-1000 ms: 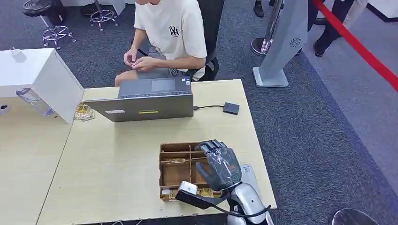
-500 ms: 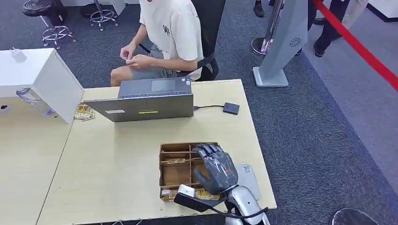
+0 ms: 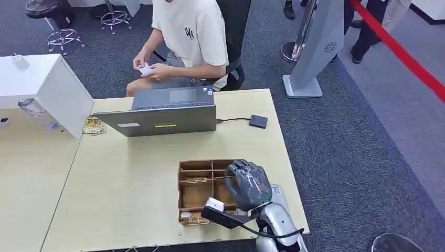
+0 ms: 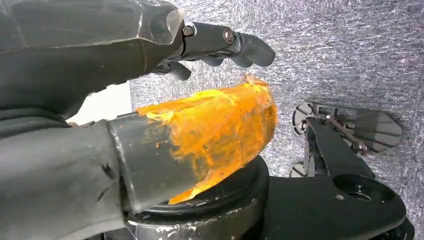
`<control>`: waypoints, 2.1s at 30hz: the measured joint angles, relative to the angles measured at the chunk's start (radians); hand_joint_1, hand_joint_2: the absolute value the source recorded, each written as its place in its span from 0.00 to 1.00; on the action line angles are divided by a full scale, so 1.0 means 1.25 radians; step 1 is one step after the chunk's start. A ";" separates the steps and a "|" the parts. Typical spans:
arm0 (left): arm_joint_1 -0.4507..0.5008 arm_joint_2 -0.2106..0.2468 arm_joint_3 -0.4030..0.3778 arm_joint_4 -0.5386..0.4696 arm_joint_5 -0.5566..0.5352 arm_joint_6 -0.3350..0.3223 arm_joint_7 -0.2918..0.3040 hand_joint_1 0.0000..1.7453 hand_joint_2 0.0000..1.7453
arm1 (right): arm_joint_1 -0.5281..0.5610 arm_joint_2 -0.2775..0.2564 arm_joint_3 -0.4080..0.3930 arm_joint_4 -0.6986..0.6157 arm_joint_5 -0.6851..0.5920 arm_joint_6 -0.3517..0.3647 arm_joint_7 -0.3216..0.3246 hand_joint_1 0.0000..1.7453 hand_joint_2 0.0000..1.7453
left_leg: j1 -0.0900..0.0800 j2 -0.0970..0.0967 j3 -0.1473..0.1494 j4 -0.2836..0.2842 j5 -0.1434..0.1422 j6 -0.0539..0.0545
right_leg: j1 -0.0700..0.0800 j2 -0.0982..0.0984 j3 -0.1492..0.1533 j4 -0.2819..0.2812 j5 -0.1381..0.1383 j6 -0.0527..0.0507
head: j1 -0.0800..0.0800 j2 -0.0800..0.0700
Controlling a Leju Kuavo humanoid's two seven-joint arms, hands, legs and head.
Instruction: Pass the card to the sensor for recognition and then transmit it.
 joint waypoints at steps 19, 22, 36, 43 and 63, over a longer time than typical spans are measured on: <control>0.000 0.000 0.000 0.000 0.000 0.001 -0.005 0.00 0.00 | 0.000 0.000 -0.021 0.000 0.003 0.001 -0.003 1.00 1.00 | 0.000 0.000 0.000 0.000 0.000 0.000 | 0.000 0.000 0.000 0.000 0.000 0.000 | 0.000 0.000; 0.000 0.000 0.000 0.000 0.000 0.002 -0.006 0.00 0.00 | 0.000 0.000 -0.022 0.000 0.002 0.001 -0.003 1.00 1.00 | 0.000 0.000 0.000 0.000 0.000 0.000 | 0.000 0.000 0.000 0.000 0.000 0.000 | 0.000 0.000; 0.000 0.000 0.000 0.000 0.000 0.002 -0.006 0.00 0.00 | 0.000 0.000 -0.028 0.005 -0.002 0.010 -0.006 0.60 1.00 | 0.000 0.000 0.000 0.000 0.000 0.000 | 0.000 0.000 0.000 0.000 0.000 0.000 | 0.000 0.000; 0.000 0.000 0.000 0.000 0.000 0.002 -0.006 0.00 0.00 | 0.000 0.000 -0.032 0.013 -0.002 0.015 -0.006 0.51 1.00 | 0.000 0.000 0.000 0.000 0.000 0.000 | 0.000 0.000 0.000 0.000 0.000 0.000 | 0.000 0.000; 0.000 0.004 0.000 0.000 0.000 0.002 -0.007 0.00 0.00 | -0.001 0.000 -0.030 0.021 -0.002 0.019 -0.006 1.00 1.00 | 0.000 0.000 0.000 0.000 0.000 0.000 | 0.000 0.000 0.000 0.000 0.000 0.000 | 0.000 0.000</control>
